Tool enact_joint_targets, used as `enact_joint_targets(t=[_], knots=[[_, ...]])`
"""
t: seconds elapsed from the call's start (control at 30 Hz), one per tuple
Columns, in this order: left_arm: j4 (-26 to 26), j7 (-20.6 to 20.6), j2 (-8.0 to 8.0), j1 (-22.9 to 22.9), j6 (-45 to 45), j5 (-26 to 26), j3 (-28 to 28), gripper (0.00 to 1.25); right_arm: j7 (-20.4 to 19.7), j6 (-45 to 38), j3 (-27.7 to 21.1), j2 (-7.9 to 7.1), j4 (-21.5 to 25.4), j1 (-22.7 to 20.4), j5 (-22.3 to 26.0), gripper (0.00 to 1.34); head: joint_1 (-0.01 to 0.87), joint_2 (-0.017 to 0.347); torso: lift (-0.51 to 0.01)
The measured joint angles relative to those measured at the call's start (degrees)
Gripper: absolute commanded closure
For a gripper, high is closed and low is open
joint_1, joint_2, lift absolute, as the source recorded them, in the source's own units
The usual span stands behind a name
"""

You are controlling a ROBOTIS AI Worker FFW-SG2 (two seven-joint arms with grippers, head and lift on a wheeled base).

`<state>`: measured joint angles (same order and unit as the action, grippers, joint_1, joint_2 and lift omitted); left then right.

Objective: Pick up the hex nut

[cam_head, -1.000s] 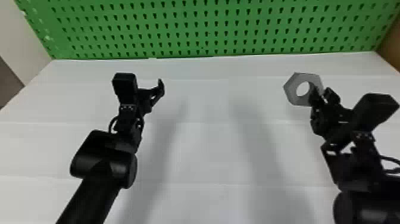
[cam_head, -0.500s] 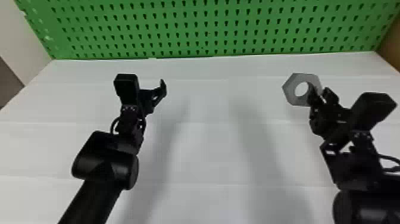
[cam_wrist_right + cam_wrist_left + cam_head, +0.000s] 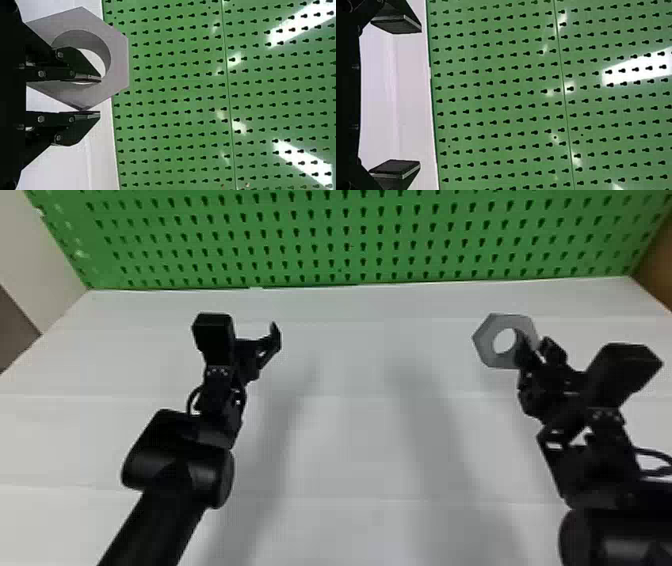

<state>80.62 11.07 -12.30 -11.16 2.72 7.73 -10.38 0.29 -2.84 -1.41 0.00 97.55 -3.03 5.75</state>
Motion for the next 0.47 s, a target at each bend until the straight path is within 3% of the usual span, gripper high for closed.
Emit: enact_joint_targets(t=[0.47], knots=[[0.2, 0.0, 0.00, 0.0, 0.2, 0.0, -0.1, 0.09, -0.1, -0.4, 0.2, 0.00, 0.0, 0.1, -0.4, 1.05, 0.785, 0.149, -0.091]])
